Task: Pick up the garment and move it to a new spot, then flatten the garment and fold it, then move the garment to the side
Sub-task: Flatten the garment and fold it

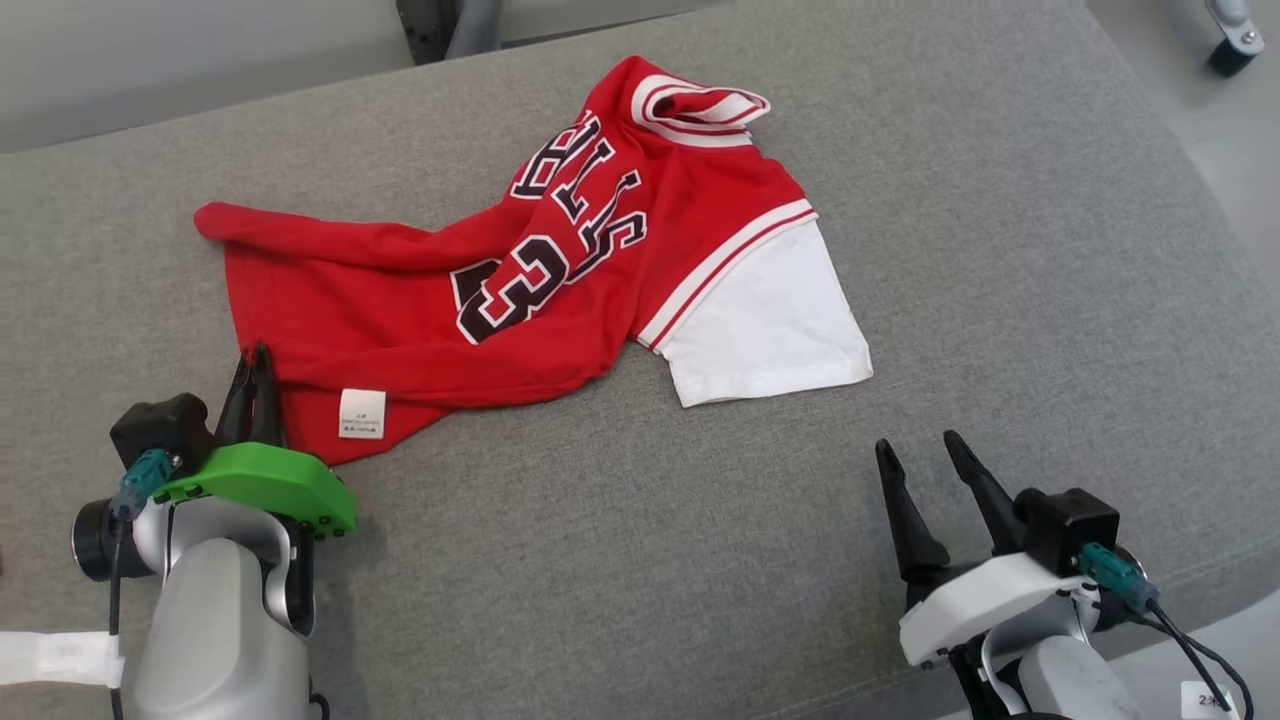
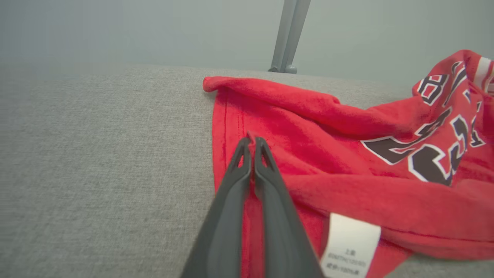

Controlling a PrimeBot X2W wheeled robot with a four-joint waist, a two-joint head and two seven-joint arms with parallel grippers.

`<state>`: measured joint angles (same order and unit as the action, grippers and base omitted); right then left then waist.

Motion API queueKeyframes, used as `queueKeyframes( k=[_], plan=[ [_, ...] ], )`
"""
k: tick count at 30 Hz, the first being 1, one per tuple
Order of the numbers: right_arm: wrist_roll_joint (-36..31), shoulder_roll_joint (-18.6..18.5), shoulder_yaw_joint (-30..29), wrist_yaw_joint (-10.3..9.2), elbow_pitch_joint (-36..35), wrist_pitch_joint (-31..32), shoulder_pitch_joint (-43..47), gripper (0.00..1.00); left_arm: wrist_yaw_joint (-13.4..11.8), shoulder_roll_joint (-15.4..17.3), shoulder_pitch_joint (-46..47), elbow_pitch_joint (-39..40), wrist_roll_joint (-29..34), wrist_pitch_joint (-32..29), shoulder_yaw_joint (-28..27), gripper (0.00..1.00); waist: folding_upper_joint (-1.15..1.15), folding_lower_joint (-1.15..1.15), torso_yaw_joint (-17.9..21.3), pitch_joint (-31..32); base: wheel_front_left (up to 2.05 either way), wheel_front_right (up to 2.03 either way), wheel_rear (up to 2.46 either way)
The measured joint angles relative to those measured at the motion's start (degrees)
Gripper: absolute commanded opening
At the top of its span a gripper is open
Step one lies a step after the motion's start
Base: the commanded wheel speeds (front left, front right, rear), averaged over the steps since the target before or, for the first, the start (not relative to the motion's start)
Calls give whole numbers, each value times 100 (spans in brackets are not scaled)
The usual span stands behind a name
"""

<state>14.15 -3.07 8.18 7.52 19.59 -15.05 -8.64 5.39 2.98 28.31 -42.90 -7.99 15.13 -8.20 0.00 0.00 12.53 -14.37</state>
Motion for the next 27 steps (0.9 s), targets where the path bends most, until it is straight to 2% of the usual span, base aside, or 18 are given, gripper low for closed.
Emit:
queueKeyframes(
  k=[4, 11, 20, 27],
  plan=[
    [19, 1, -48, 0, 89, -1, 165, 100, 48, -7, -224, 368, -156, -1, 40, 0, 0, 0, -124, 217, 0, 0, 0],
    [4, 8, -53, 0, 247, -1, 492, 100, 98, -21, -827, 898, -621, 1, 523, 0, 0, 0, -434, 791, 0, 0, 0],
    [38, 18, -207, 0, 299, -1, 763, 100, -208, -19, -2084, 1221, -1668, 0, 1091, 0, 0, -1, -945, 1361, 0, 0, 0],
    [141, 19, -243, 0, 315, 0, 905, 100, -437, -25, -2568, 731, -1967, 1, 1591, 0, 0, -1, -1304, 1588, 0, 0, 0]
  ],
)
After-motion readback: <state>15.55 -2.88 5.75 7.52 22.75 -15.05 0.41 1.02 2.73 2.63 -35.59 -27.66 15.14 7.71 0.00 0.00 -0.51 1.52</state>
